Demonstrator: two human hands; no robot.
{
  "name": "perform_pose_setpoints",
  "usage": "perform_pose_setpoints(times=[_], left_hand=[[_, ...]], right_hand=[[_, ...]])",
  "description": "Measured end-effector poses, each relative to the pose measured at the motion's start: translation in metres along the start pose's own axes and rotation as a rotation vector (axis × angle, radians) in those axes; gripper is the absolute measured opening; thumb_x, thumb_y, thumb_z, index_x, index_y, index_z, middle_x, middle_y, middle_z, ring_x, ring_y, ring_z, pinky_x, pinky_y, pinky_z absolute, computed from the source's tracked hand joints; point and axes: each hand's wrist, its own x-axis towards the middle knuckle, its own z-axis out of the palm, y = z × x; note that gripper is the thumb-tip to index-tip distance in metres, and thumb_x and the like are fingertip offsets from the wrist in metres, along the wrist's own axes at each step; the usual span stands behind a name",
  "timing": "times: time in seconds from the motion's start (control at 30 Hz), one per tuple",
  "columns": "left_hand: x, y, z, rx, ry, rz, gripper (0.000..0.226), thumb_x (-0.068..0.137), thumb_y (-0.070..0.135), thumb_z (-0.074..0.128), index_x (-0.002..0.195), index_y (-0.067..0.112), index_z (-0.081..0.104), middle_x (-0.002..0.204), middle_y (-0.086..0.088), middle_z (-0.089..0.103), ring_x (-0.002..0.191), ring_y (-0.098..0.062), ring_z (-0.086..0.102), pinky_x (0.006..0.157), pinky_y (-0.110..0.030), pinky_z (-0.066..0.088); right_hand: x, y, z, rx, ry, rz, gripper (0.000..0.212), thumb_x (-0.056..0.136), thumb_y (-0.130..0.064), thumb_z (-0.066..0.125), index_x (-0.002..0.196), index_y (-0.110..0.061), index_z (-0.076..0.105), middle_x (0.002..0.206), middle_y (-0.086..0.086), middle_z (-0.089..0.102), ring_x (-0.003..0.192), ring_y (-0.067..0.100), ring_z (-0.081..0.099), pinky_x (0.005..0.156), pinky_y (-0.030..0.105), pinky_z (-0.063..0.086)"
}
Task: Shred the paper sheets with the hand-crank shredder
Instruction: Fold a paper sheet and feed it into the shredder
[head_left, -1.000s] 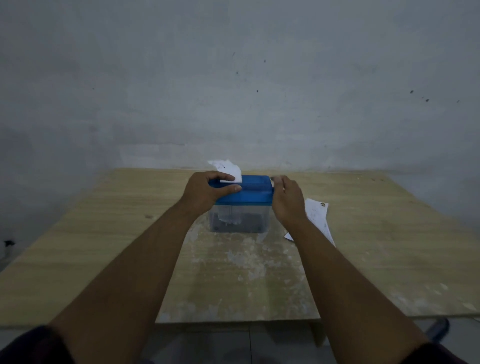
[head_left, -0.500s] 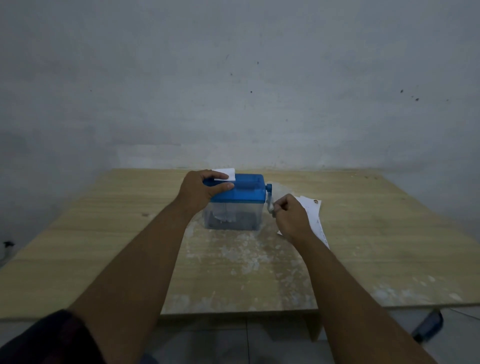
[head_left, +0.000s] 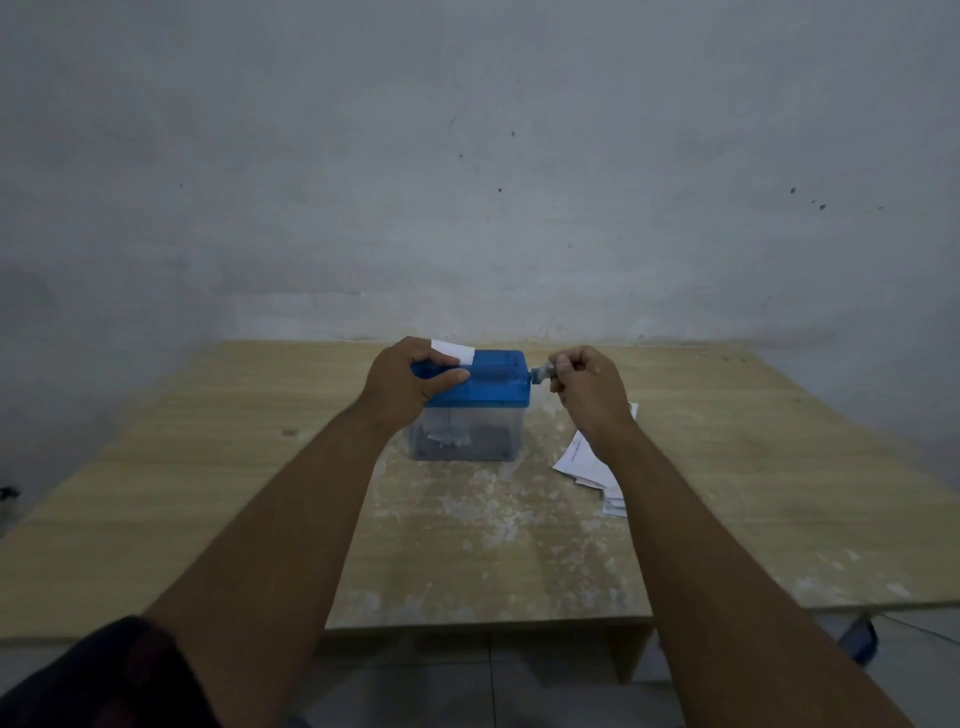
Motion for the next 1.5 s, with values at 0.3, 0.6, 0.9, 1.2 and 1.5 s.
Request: perform_pose_setpoints(times=[0.3,0.6,0.9,1.2,1.5], left_hand=[[0.001,-0.004,0.003,-0.057,-0.032,-0.067,0.015,0.085,0.032,0.089,0.092,0.023,0.079,0.106,0.005,0.075,0.095,0.002,0.066,0.074,-0.008,0.047],[0.001,-0.003,0.012,-0.1,0.027,-0.058,0.029,0.077,0.044,0.093,0.085,0.024,0.075,0.102,0.009,0.074,0.099,-0.004,0.067,0.077,-0.013,0.05],[-0.002,-0.003,0.013,-0.121,0.026,-0.071,0.029,0.077,0.041,0.093,0.09,0.024,0.073,0.113,0.006,0.071,0.103,-0.003,0.064,0.077,-0.011,0.049],[-0.002,0.004,0.014,-0.089,0.025,-0.078,0.025,0.079,0.042,0.092,0.095,0.027,0.081,0.114,0.004,0.072,0.111,-0.013,0.065,0.089,-0.023,0.05],[-0.002,0.012,0.014,-0.014,0.034,-0.092,0.022,0.081,0.035,0.091,0.094,0.022,0.079,0.119,0.002,0.068,0.112,-0.011,0.059,0.08,-0.008,0.042]], right_hand=[[0.037,-0.015,0.007,-0.01,-0.029,-0.047,0.025,0.108,-0.028,0.058,0.098,-0.004,0.059,0.059,-0.012,0.067,0.054,0.001,0.055,0.059,0.021,0.044],[0.078,0.006,0.02,-0.03,-0.074,0.095,0.027,0.104,-0.028,0.065,0.088,-0.008,0.058,0.076,0.013,0.072,0.056,0.017,0.055,0.06,0.036,0.047],[0.06,0.037,0.017,-0.185,-0.216,0.396,0.027,0.107,-0.014,0.052,0.08,-0.012,0.055,0.072,0.007,0.052,0.057,0.017,0.046,0.051,0.027,0.042],[-0.001,0.039,0.003,0.113,-0.184,0.513,0.017,0.103,-0.009,0.056,0.087,-0.004,0.061,0.062,0.007,0.047,0.054,0.016,0.033,0.048,0.029,0.031],[0.003,-0.028,-0.018,0.101,-0.239,0.272,0.018,0.1,-0.003,0.055,0.09,-0.001,0.07,0.066,0.007,0.057,0.05,0.012,0.046,0.064,0.032,0.054]])
